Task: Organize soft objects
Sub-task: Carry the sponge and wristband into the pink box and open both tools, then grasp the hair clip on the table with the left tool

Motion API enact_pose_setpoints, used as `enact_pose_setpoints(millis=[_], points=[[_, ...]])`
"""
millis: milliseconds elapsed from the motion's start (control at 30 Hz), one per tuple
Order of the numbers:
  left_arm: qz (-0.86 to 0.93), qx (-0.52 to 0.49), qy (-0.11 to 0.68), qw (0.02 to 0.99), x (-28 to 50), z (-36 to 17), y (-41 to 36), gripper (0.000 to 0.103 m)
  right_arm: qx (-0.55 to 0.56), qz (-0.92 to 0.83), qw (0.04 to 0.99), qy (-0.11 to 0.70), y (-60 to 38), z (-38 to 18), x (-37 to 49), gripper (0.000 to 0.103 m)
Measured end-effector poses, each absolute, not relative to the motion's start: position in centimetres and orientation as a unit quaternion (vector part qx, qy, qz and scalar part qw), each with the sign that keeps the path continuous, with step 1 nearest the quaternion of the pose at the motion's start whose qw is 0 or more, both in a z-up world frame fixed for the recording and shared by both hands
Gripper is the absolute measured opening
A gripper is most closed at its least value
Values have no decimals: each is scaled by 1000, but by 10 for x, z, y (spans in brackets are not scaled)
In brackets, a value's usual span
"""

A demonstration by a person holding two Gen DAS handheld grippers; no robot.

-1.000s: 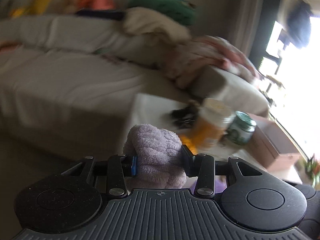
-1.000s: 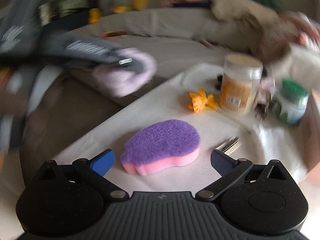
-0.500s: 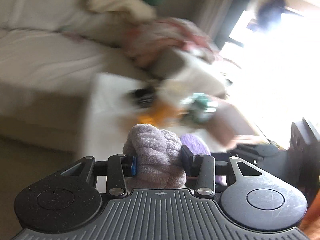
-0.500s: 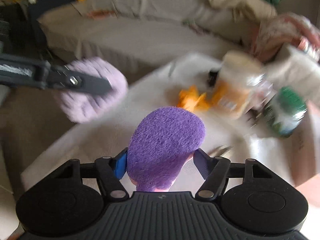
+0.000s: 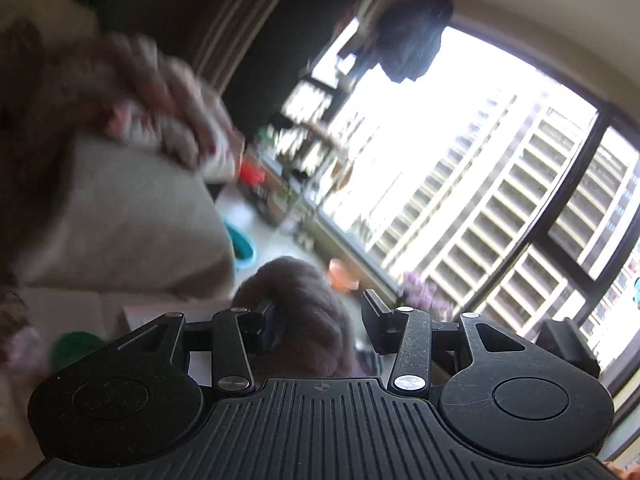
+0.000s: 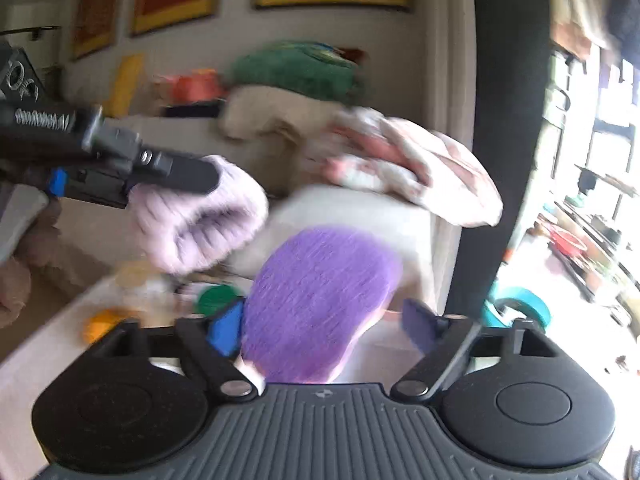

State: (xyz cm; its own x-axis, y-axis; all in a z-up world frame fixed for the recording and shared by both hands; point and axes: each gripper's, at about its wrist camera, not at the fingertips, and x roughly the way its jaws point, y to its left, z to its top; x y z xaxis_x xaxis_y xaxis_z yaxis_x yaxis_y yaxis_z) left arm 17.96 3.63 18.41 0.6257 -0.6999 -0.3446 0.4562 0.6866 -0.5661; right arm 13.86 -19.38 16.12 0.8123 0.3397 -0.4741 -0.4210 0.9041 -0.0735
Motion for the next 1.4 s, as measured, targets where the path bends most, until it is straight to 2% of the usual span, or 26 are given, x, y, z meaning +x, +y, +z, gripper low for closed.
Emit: enact_pose_setpoints(millis=[67,133,267,467,567,733,933,1167,1400], points=[[-294,-196,341,871,210,156,10,47,-86,220,941,243,-204,154,140,87],[-275,-188,364,870,221,130,-2,47,-89,223,940,241,-213,145,131,88],[-277,-233,341,868,191,105,25,47,-73,183,947,252,-221,119,99,88],[-245,-131,307,910,129,105,85,47,10,128,950,285,-212,77,47,90],[-215,-119,301,921,95,92,119,47,-9,128,943,308,-198,64,46,90],[-125,-105,294,942,62,77,158,47,-30,131,943,304,-179,61,55,90],[-44,-153,293,943,25,68,178,47,-66,187,926,320,-144,55,64,91],[-74,-83,353,929,21,60,148,47,-59,197,916,344,-117,20,53,91],[-60,-68,359,929,35,44,130,47,-76,207,906,361,-112,7,53,91]])
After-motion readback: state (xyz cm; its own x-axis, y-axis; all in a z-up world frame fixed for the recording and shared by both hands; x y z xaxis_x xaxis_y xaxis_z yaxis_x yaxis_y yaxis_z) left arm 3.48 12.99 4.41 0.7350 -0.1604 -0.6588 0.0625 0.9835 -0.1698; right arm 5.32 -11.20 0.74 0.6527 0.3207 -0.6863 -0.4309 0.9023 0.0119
